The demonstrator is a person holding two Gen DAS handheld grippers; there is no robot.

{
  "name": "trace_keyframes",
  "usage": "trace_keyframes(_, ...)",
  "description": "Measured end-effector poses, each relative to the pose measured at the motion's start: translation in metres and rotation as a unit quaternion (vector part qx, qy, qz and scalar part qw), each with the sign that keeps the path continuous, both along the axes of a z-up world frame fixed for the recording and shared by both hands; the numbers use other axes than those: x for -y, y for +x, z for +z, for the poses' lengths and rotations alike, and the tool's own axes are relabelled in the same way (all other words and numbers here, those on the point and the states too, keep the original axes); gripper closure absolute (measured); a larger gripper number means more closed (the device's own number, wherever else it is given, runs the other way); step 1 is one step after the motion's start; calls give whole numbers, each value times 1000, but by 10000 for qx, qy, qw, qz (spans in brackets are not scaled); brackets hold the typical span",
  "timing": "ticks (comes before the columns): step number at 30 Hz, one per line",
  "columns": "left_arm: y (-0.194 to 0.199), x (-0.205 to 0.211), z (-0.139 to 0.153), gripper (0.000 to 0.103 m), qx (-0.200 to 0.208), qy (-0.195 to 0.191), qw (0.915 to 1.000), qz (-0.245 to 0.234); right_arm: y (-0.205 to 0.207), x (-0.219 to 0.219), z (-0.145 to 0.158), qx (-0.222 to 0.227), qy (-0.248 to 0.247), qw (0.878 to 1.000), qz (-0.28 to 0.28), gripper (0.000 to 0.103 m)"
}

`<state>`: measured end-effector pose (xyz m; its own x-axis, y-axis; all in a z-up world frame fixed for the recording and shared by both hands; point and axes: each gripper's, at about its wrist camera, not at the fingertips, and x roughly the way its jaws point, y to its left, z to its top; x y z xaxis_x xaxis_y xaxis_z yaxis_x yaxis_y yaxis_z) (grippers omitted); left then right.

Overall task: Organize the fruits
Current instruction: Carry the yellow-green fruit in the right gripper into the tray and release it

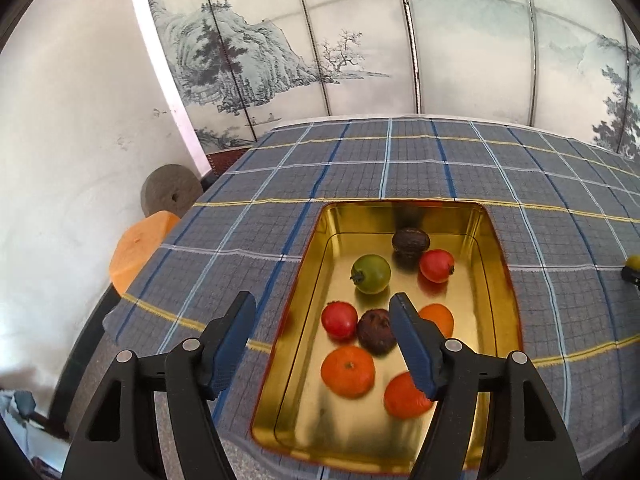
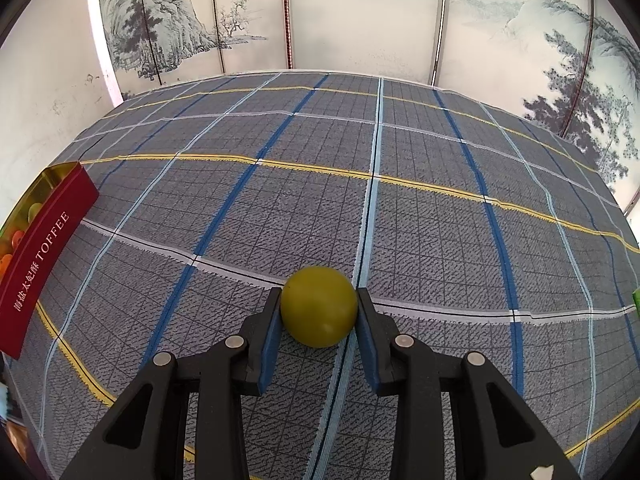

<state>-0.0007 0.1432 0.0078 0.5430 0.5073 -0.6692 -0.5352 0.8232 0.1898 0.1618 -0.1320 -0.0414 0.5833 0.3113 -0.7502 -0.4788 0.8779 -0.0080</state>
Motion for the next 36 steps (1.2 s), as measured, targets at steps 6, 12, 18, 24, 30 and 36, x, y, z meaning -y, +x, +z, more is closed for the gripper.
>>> trace_keyframes(6,-14,17,11,33,19,119,9999,-82,-5,0,2,38,23,10000,54,71)
trace_keyframes(12,-25,29,17,33,71,229,9996,-114,-29,-1,6,-15,317,9994,158,71)
trace_keyframes(18,-32,31,17,33,84,181,9997,-109,-59,-15,22,77,486,9977,461,71)
trace_keyframes(24,-40,30,18,33,112,164,9998,-64,-87,-40,42,170,569,9946,848,71)
trace_keyframes(30,-50,23,17,32,140,166,9998,33,-117,-74,65,370,602,9884,1348,71)
trace_keyframes(36,-58,16,12,32,106,233,9996,146,-141,-108,82,451,654,9805,1795,71)
